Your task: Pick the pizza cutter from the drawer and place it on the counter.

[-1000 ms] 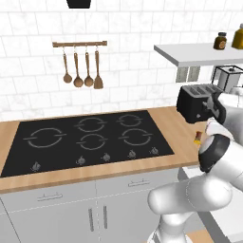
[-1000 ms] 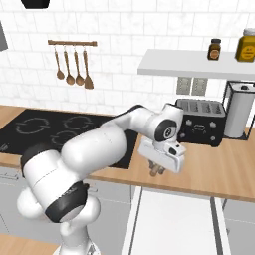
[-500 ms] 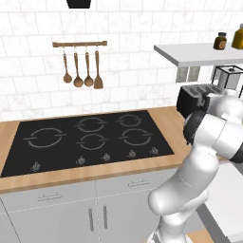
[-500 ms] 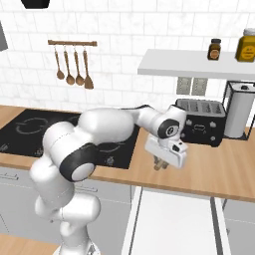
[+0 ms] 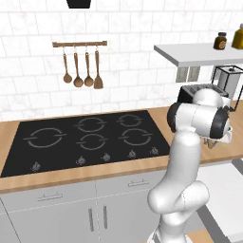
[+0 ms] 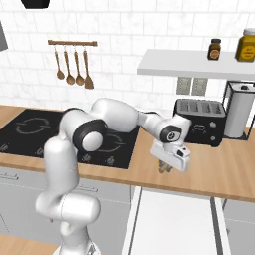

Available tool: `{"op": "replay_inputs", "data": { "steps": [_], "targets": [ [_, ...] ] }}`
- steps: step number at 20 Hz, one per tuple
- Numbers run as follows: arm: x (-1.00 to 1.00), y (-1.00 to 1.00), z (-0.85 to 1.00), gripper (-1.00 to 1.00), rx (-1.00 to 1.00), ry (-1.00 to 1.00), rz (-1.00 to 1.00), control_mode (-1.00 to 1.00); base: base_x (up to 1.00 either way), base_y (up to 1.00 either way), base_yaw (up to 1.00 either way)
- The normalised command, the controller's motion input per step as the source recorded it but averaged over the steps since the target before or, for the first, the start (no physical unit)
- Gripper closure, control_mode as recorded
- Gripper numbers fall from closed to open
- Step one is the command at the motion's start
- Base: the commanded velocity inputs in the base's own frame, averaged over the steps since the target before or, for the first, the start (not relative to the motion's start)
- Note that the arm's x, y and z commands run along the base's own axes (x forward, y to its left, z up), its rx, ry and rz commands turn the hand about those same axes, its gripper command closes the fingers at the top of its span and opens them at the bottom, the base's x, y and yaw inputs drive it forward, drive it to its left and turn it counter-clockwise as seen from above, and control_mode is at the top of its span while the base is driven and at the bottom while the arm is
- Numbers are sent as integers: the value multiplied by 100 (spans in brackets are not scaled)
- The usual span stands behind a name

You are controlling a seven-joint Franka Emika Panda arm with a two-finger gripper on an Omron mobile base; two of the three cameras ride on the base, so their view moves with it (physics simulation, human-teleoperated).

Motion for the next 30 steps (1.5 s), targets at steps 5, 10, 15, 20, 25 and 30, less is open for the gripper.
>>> {"op": "replay_inputs", "data": {
  "steps": [5,10,15,20,25,30],
  "targets": [
    [35,-10,-15,100,0,0,0,-100,0,0,0],
    [28,-7,-13,100,0,0,0,-100,0,0,0],
    [23,-4,-40,100,0,0,0,-100,0,0,0],
    [15,-29,-26,100,0,0,0,-100,0,0,0],
    [0,-15,-6,-100,0,0,0,-100,0,0,0],
    [0,0,0,-100,0,0,-1,-100,0,0,0]
  ]
}}
